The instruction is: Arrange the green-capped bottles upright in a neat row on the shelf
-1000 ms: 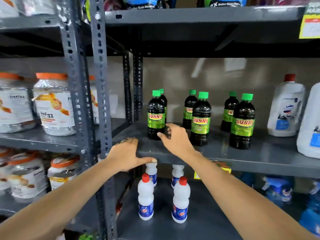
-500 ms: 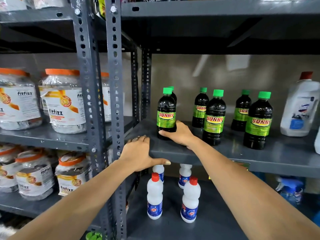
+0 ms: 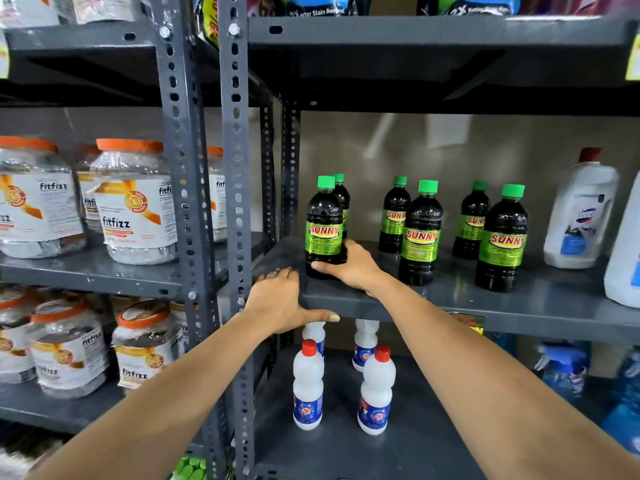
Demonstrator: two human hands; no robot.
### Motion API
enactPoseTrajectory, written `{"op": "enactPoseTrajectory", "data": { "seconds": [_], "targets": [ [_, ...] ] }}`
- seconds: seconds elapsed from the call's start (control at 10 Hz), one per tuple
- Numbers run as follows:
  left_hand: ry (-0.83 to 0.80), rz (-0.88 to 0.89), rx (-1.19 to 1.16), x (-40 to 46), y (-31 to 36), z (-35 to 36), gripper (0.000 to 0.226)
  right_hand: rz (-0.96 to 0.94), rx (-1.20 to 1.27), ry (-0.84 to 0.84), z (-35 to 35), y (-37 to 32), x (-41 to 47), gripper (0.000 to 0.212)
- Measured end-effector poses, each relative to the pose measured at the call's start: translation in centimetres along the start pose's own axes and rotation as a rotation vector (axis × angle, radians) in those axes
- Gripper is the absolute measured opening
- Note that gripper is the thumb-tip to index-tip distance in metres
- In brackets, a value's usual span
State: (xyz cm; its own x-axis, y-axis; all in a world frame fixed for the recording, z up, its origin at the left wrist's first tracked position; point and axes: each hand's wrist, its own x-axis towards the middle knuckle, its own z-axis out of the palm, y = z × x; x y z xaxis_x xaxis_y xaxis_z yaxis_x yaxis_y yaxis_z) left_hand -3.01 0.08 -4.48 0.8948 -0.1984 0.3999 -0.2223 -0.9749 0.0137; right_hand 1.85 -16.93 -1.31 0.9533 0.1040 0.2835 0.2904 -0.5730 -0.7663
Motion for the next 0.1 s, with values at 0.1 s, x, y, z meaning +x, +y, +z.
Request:
{"op": "enactPoseTrajectory", "data": {
  "seconds": [0.1],
  "targets": [
    [-0.022, 0.048, -0.197, -0.16, -0.38, -0.49, 0.116, -0.03, 0.146, 0.154, -0.58, -0.61, -1.21, 0.077]
  ]
}}
